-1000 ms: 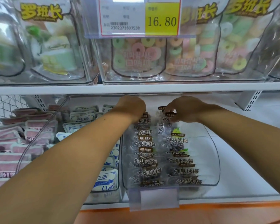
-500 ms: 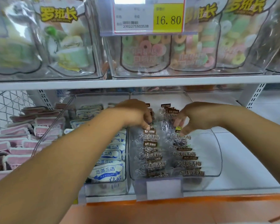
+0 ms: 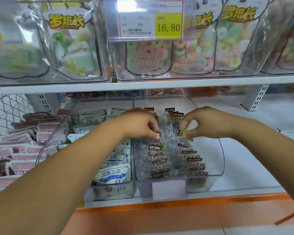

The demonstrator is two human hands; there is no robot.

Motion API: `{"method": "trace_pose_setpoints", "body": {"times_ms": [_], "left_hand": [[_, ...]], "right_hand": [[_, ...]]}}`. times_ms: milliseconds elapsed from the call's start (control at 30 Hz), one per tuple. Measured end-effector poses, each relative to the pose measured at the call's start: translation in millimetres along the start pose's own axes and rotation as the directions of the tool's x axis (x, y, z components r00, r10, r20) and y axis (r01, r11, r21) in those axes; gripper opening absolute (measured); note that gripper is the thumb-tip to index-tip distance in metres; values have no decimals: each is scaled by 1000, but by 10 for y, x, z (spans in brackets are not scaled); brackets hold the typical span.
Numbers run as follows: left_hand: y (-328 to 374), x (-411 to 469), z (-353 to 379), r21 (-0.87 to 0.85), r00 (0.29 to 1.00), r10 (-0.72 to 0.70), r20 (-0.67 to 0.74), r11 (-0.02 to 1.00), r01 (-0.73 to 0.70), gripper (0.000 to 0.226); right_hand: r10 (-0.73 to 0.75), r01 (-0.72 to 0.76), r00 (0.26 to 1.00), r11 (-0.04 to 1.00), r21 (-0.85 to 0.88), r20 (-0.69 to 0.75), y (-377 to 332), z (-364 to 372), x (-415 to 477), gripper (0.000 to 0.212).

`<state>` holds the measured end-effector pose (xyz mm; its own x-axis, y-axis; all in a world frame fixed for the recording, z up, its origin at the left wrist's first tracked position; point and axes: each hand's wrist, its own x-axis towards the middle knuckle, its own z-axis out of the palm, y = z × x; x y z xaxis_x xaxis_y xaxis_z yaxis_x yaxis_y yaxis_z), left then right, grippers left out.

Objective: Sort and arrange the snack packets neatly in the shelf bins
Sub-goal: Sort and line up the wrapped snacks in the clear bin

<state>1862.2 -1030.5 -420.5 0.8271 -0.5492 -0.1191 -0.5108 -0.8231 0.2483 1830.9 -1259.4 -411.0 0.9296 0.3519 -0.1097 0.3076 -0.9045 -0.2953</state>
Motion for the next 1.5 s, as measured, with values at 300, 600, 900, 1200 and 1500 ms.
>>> {"method": "trace_pose_setpoints", "body": {"times_ms": [300, 600, 900, 1200, 1500], "left_hand": [[144, -122, 183, 203, 997, -49, -58, 977, 60, 26], [176, -359, 292, -106, 986, -11, -165, 994, -6, 35], [300, -445, 460, 282, 972, -20, -233, 955, 87, 27], [267, -601, 392, 38, 987, 12, -158, 999, -6, 51], [273, -615, 476, 302, 989, 60, -132, 953, -17, 53]], "right_hand": [[-25, -27, 995, 859, -511, -94, -46, 286, -104, 31], [-29, 12, 985, 995, -102, -172, -135, 314, -502, 36], [-11, -54, 986, 922, -384, -165, -193, 463, -517, 32], [7, -19, 997, 990, -143, -79, -154, 371, -626, 43], [-19, -19, 993, 946, -323, -113, -120, 522, -621, 53]]}}
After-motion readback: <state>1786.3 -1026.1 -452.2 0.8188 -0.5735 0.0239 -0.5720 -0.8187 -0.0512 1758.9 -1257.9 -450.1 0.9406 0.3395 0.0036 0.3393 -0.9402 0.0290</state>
